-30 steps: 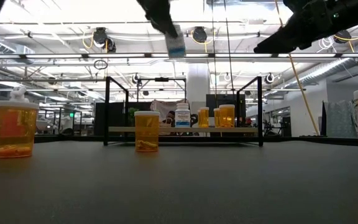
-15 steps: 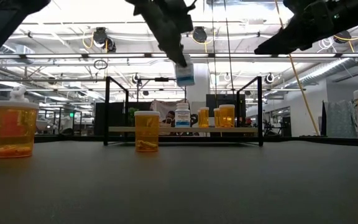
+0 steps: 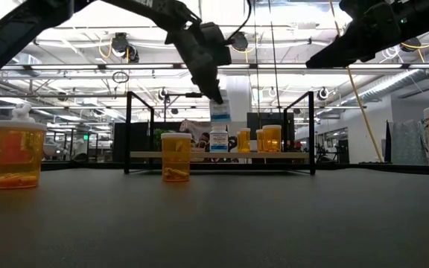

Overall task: Pick and place medicine bottles onto shelf by color
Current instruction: Put the white pill bottle aligned with the other white pill bottle on the shelf

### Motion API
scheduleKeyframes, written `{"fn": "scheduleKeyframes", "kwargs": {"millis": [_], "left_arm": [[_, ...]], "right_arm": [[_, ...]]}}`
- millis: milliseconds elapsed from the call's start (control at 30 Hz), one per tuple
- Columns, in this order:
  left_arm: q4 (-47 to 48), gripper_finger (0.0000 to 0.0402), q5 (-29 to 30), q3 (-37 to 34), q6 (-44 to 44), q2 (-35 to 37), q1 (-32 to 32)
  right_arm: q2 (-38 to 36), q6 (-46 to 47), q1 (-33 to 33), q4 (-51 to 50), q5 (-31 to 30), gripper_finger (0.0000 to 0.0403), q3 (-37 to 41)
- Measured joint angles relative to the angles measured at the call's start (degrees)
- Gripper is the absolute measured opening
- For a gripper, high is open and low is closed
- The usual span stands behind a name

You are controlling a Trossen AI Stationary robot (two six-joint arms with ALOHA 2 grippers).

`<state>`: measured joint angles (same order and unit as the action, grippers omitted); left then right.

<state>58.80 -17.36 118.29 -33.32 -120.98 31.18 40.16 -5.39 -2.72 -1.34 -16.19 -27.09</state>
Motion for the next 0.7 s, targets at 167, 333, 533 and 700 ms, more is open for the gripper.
{"fn": "scheduleKeyframes", "kwargs": {"millis": [167,333,533,700], "left_arm": [[-1.5,0.0191,-1.9,-0.6,0.4,-1.0,0.3],[-2.3,0.0191,-2.6,-0.6,0.2,-2.2,0.3],[-3.0,0.0191,-2.1,-0.6,0.4,-3.6,0.3],[-3.0,0.0191,-0.8,-0.6,0.4,-4.7,0.3]], "right_arm": [[0.0,0.1,0.0,-0.3,0.0,0.0205,0.0],[0.0,0.1,0.0,-0.3,0.0,0.0205,0.0],[0.0,0.2,0.0,-0.3,0.0,0.0205,0.0],[0.0,0.2,0.0,-0.4,0.0,0.0205,0.0]]}}
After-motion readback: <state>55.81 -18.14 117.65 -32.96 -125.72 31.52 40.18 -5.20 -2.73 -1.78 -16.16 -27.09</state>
